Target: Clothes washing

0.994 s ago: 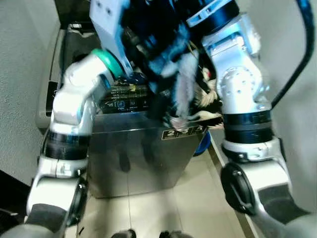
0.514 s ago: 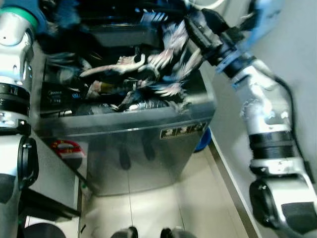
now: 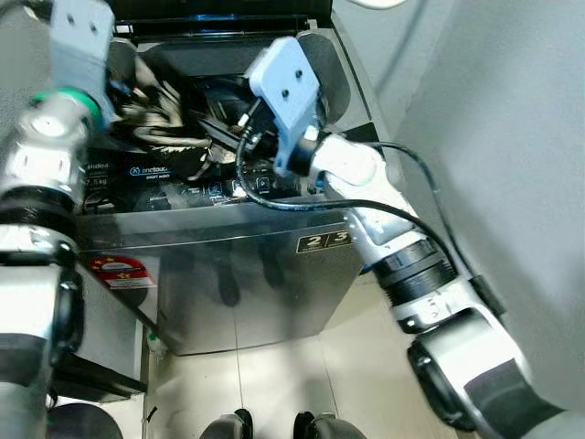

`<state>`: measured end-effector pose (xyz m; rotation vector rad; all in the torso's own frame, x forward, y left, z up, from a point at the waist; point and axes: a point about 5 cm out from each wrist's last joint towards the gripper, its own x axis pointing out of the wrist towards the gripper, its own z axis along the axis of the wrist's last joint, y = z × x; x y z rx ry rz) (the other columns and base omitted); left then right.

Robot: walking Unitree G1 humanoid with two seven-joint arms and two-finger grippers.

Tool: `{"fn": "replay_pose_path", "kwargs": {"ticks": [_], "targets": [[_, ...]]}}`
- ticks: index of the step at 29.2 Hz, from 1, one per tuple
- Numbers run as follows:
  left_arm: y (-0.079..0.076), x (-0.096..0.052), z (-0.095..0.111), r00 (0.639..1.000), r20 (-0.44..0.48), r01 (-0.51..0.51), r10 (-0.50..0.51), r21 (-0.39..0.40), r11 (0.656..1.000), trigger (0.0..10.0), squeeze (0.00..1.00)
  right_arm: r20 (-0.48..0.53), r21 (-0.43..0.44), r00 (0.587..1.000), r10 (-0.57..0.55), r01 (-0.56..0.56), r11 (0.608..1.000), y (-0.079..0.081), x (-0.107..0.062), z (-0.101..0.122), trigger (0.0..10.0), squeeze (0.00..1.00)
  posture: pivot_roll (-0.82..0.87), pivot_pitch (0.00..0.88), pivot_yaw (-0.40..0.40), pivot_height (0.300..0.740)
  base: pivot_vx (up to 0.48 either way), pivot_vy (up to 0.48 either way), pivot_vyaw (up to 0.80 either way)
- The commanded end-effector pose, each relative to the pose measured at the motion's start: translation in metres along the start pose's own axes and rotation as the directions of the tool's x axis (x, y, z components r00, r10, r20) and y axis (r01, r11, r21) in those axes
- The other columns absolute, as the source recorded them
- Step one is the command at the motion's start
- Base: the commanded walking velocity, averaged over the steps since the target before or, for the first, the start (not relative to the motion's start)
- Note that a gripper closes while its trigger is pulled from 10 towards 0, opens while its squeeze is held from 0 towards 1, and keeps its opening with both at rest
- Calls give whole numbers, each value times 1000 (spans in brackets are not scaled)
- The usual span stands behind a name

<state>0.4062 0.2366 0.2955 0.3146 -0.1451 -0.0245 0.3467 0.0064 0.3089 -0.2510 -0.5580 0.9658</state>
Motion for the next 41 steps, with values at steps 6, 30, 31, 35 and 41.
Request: {"fn": "replay_pose_path", "kwargs": {"ticks": [6,30,31,35,41], "targets": [[-24,-9,24,981,159,121,-112,-52,991,10000,0,-62,9,991,-115,116,993,-10,3,-13,10000,1000,33,148,12,740,0,0,0],[-127,-104,84,587,443,578,-678,357,734,10000,0,255,172,809,-530,501,848,-68,-98,37,10000,0,37,125,40,740,0,0,0],[-128,-106,85,588,449,577,-673,351,738,10000,0,258,170,803,-538,511,843,-69,-103,38,10000,0,37,122,43,740,0,0,0],[-122,-102,88,652,474,500,-591,318,806,10000,0,236,138,816,-528,509,849,-68,-113,36,10000,0,37,113,50,740,0,0,0],[-92,-88,87,795,501,256,-343,235,938,10000,0,94,31,806,-584,584,811,-66,-132,12,10000,0,43,102,43,740,0,0,0]]}}
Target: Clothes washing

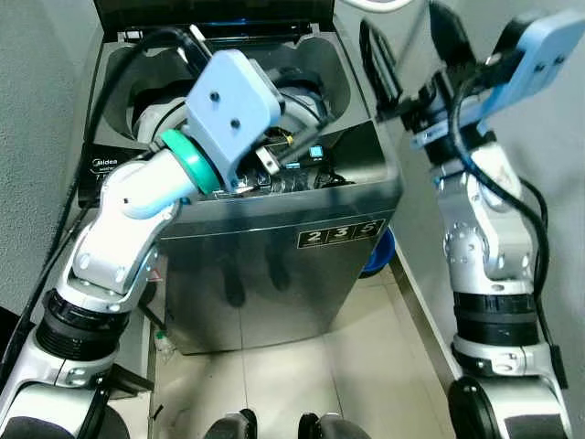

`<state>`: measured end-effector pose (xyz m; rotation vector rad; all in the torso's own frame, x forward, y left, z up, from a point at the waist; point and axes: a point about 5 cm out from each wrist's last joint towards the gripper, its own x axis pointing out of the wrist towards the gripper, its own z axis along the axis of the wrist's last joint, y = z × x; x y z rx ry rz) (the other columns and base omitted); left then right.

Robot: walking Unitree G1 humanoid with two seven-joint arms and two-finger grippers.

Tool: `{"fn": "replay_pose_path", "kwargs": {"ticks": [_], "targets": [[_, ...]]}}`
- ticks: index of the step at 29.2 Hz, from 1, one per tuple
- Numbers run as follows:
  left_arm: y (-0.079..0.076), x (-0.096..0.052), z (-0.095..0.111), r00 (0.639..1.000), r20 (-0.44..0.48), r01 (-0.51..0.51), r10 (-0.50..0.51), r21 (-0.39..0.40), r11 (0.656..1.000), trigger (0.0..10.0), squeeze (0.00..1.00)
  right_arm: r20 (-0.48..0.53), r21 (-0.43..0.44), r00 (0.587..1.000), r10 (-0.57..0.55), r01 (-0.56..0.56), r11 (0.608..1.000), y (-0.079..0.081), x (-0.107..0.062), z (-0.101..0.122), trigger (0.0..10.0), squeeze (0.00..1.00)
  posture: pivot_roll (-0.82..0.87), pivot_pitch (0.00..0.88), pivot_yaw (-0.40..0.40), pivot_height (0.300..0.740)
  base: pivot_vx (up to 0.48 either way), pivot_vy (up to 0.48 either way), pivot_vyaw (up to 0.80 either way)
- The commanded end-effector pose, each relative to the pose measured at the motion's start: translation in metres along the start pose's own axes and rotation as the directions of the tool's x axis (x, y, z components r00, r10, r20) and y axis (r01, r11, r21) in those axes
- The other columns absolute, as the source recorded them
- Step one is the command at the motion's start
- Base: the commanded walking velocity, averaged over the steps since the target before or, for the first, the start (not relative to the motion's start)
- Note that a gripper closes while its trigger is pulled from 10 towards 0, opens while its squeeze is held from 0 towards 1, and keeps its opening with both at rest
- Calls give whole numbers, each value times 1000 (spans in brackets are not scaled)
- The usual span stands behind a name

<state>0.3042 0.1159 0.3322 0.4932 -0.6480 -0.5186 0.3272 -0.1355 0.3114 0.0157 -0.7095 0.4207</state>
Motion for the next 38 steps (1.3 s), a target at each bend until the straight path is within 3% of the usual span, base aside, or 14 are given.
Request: {"fn": "replay_pose_path", "kwargs": {"ticks": [1,2,6,8,10,12,13,17,21,27,32,38], "targets": [[11,-3,-1,996,-12,-89,89,18,996,10000,0,-42,-40,999,-35,33,999,-4,-6,-6,10000,0,43,102,43,740,0,0,0],[20,-8,-2,986,-11,-165,165,9,986,10000,0,-80,-74,991,-105,99,992,-14,-13,-13,10000,0,46,100,38,740,0,0,0],[26,-17,-7,971,-39,-236,235,-40,971,10000,0,-117,-90,975,-189,179,980,-23,-21,-19,10000,0,48,96,33,740,0,0,0],[30,-27,-19,945,-115,-324,307,-190,927,10000,0,-128,-83,966,-225,216,973,-25,-26,-21,10000,0,44,94,32,740,0,0,0],[34,-34,-29,913,-181,-403,366,-252,880,10000,0,-142,-61,961,-239,232,971,-24,-29,-23,10000,0,41,94,29,740,0,0,0],[34,-34,-29,913,-181,-403,366,-252,880,10000,0,-142,-61,961,-239,232,971,-24,-29,-23,10000,0,41,94,29,740,0,0,0],[35,-37,-39,893,-227,-438,388,-251,863,10000,0,-156,-11,957,-244,246,969,-21,-29,-25,10000,0,37,90,20,740,0,0,0],[35,-37,-45,887,-247,-445,390,-229,866,10000,0,-164,43,955,-246,256,966,-17,-26,-27,10000,0,32,87,19,740,0,0,0],[51,-34,-48,856,-219,-506,467,-172,845,10000,0,-170,116,952,-253,275,955,-13,-20,-30,10000,0,31,79,9,740,0,0,0],[57,-29,-51,839,-229,-532,494,-149,834,10000,0,-148,243,968,-202,234,941,-2,-12,-32,10000,0,29,70,13,740,0,0,0],[56,-26,-51,834,-227,-540,503,-152,828,10000,0,-136,295,979,-154,189,937,7,-7,-30,10000,0,32,71,10,740,0,0,0],[58,-26,-51,830,-217,-548,513,-144,824,10000,0,-136,290,981,-142,176,941,10,-5,-31,10000,0,35,70,7,740,0,0,0]]}}
